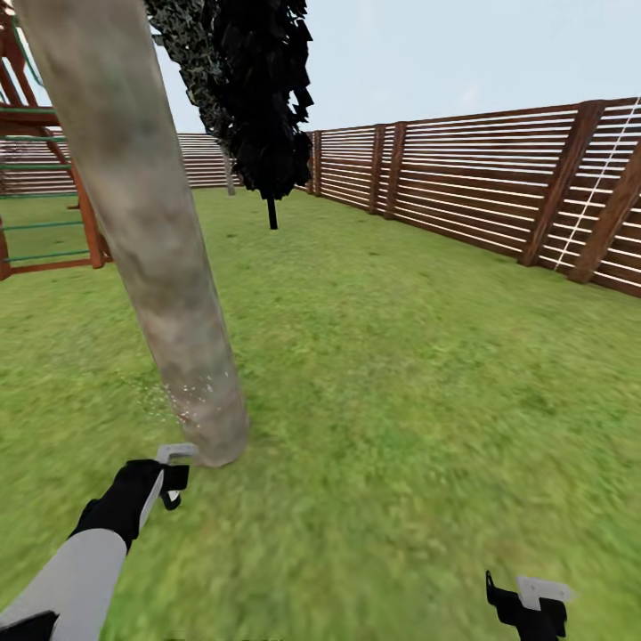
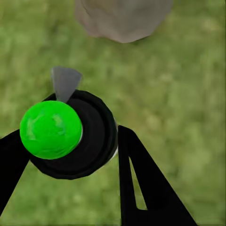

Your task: In the garden, pick up the pesticide atomizer on the floor and spray pesticide onto both trees until each tree trunk is fully covered.

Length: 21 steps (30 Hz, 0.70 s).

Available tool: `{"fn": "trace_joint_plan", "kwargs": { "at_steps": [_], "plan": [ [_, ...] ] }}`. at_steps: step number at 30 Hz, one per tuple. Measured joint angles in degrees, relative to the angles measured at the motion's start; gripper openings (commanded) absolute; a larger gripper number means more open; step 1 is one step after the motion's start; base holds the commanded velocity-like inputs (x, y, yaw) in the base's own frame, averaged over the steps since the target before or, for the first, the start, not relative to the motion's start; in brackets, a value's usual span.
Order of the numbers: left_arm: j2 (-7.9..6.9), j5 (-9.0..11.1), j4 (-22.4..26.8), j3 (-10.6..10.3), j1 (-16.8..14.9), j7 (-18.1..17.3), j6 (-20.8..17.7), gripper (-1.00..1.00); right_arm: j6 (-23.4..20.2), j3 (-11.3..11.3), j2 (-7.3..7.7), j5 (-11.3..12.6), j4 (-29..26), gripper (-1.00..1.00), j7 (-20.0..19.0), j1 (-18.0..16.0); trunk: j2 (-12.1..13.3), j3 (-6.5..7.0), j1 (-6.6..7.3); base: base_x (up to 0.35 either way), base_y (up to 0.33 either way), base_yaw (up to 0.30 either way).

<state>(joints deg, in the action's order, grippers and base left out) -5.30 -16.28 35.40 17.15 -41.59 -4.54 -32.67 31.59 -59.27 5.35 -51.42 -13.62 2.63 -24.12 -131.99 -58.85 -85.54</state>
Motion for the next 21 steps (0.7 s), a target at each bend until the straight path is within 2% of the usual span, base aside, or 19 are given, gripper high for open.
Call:
{"fn": "trace_joint_plan", "kwargs": {
  "at_steps": [4,10,14,21],
  "plan": [
    [0.58,-0.71,-1.59,-0.29,0.05,0.28,0.38,-1.00,0.01,-0.05,0.06,0.00,-0.06,1.00,0.00,0.00,0.00,0.00,0.01,0.052,-0.149,0.046],
    [0.25,-1.41,-1.74,-0.05,0.70,5.32,0.43,-1.00,0.01,-0.14,0.16,0.05,-0.11,1.00,0.00,0.01,0.00,0.00,0.01,0.097,-0.254,0.001],
    [0.35,-1.12,-1.73,0.13,0.75,6.09,0.36,-1.00,0.01,-0.08,0.16,0.08,-0.12,1.00,0.00,0.01,0.00,0.00,0.00,0.014,-0.272,0.025],
    [0.21,-1.17,-1.71,0.26,0.76,6.26,0.24,-1.00,0.00,0.01,0.08,0.08,-0.11,1.00,0.00,-0.01,0.00,0.00,0.01,0.034,-0.274,0.249]
  ]
}}
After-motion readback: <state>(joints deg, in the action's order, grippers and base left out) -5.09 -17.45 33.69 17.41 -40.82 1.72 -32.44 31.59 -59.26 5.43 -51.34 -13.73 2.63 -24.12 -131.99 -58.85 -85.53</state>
